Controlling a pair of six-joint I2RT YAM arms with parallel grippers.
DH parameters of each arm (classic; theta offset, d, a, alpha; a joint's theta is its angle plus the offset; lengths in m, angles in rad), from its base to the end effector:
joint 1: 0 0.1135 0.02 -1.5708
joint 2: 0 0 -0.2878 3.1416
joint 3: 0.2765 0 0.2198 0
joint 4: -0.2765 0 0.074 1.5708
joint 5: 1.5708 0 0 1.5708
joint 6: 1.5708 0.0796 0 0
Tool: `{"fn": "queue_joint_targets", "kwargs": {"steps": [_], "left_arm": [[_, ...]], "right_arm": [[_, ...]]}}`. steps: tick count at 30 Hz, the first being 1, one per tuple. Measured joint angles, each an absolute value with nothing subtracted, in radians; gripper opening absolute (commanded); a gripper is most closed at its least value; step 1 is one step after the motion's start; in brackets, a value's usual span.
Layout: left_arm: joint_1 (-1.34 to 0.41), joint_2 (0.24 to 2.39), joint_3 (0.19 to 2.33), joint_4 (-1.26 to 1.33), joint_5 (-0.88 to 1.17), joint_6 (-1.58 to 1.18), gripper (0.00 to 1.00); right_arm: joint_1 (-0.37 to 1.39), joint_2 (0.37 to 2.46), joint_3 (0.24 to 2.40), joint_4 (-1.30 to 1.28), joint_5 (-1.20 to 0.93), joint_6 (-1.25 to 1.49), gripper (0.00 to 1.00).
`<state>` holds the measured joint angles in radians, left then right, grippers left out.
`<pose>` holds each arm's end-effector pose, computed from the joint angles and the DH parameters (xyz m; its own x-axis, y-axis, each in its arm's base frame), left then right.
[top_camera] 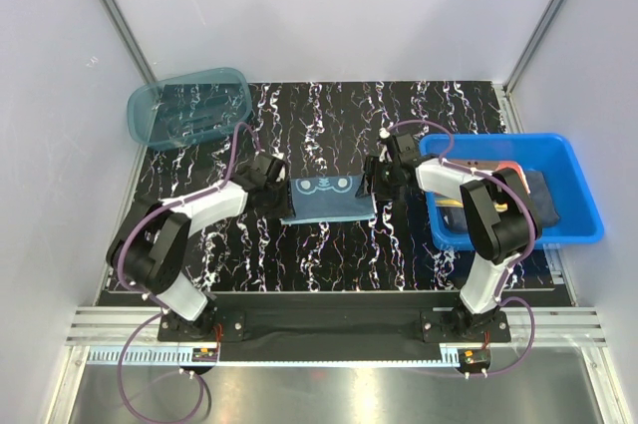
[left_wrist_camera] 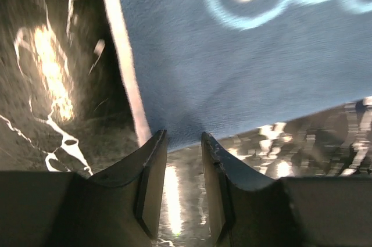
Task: Fold and stack the towels
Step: Neatly place the folded towel into the bin
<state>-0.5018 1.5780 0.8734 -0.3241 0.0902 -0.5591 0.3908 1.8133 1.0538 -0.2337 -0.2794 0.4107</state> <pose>0.2605 -0.1511 0.1787 -0.9124 -0.1020 -0.3964 0.0423 0.9398 -0.3391 0.3300 0.1597 0.1647 -0.9120 0.0394 -0.4084 -0.1541 0.8897 0.4298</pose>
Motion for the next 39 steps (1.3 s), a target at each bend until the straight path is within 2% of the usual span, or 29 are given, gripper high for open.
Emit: {"fn": "queue_joint_targets", "kwargs": {"steps": [8,11,12,13,16,20,28,33,39], "left_arm": [[-0.505,1.592,0.842,-0.297,0.083,-0.587,0.34],[-0.509,1.588,0.842,-0.300,0.071,-0.594,0.34],[-0.511,1.585,0.842,-0.305,0.066,-0.595,0.34],[-0.513,1.581,0.842,-0.315,0.060,-0.595,0.34],[-0.514,1.560,0.844,-0.358,0.048,-0.594,0.37],[-0.517,1.492,0.900,-0.490,0.012,-0.573,0.42],[-0.516,1.341,1.252,-0.729,-0.168,-0.443,0.48],[-0.508,1.260,1.266,-0.779,-0.220,-0.382,0.49],[-0.480,1.293,1.234,-0.805,-0.221,-0.342,0.49]], "right_arm": [[0.390,1.809,1.012,-0.173,-0.313,0.425,0.45],[0.390,1.809,0.995,-0.148,-0.337,0.431,0.37],[0.390,1.809,0.990,-0.143,-0.339,0.434,0.33],[0.390,1.807,0.983,-0.138,-0.342,0.435,0.20],[0.390,1.802,0.963,-0.136,-0.350,0.440,0.01],[0.390,1.781,0.959,-0.179,-0.342,0.427,0.00],[0.390,1.670,0.966,-0.354,-0.322,0.389,0.00],[0.390,1.600,1.036,-0.522,-0.264,0.329,0.00],[0.369,1.550,1.222,-0.732,-0.195,0.217,0.00]]}}
